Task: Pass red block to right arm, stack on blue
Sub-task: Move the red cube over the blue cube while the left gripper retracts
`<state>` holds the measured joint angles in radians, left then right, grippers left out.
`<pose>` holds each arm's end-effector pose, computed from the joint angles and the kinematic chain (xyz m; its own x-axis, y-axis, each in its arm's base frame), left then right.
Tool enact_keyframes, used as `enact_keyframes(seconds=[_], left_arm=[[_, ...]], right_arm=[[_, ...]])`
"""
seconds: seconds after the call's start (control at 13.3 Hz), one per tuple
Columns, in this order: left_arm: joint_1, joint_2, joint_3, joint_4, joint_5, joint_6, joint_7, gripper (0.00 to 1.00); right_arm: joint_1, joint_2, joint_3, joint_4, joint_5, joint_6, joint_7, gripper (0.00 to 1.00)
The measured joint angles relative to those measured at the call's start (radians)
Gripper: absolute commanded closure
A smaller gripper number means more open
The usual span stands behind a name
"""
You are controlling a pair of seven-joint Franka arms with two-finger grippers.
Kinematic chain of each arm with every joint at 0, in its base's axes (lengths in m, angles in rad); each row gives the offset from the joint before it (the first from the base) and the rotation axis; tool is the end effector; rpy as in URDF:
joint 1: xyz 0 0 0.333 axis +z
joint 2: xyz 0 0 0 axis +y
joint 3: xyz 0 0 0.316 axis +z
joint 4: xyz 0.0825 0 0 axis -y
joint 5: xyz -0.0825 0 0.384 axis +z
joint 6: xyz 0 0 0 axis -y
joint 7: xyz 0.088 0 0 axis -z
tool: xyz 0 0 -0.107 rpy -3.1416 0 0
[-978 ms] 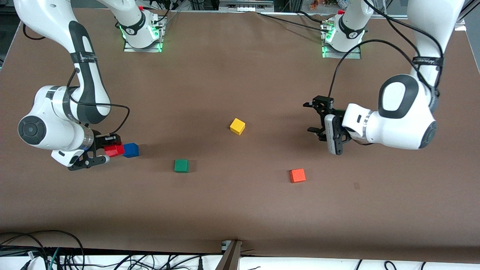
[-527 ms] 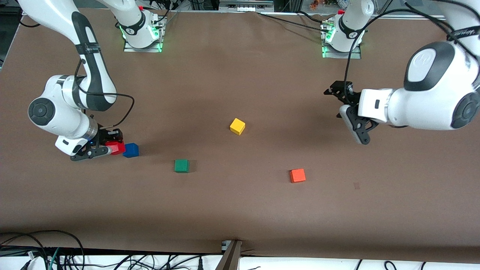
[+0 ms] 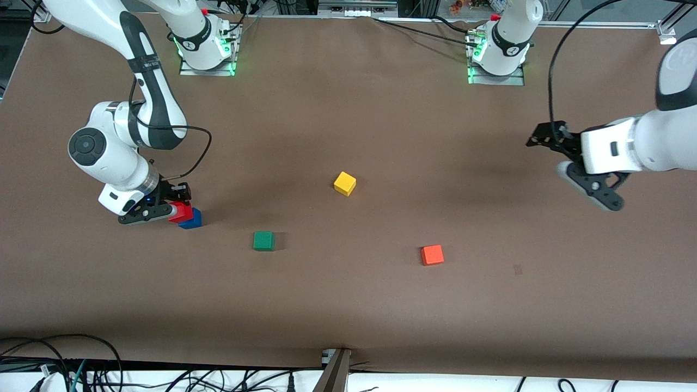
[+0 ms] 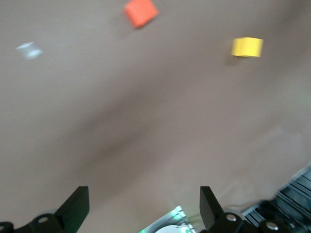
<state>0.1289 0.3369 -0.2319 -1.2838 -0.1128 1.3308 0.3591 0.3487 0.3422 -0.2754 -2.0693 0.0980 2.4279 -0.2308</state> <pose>0.6196 -0.0540 0.5460 0.8622 -0.4696 -0.1901 -0.4134 -0.8691 0.2718 0.5900 0.0473 0.2737 0.9691 0.2453 0.0260 0.2445 -0.9691 0.0318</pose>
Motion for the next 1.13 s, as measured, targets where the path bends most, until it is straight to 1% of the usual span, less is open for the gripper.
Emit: enact_keyframes(seconds=[0.3, 0.75, 0.98, 1.13], left_arm=[[0.006, 0.0, 0.029, 0.048, 0.12, 0.023, -0.024, 0.0], [0.002, 0.0, 0.029, 0.09, 0.22, 0.026, -0.041, 0.0], [0.001, -0.001, 0.054, 0.111, 0.229, 0.046, -0.095, 0.0], [-0.034, -0.02, 0.088, 0.093, 0.229, 0.06, -0.172, 0.0]], right_arm=[[0.0, -0.001, 0.0, -0.044, 0.0, 0.054, 0.002, 1.0], [0.0, -0.006, -0.001, -0.063, 0.0, 0.073, 0.005, 1.0], [0.0, -0.009, -0.001, -0.065, 0.0, 0.079, 0.005, 1.0], [0.0, -0.009, -0.001, -0.066, 0.0, 0.085, 0.007, 1.0]])
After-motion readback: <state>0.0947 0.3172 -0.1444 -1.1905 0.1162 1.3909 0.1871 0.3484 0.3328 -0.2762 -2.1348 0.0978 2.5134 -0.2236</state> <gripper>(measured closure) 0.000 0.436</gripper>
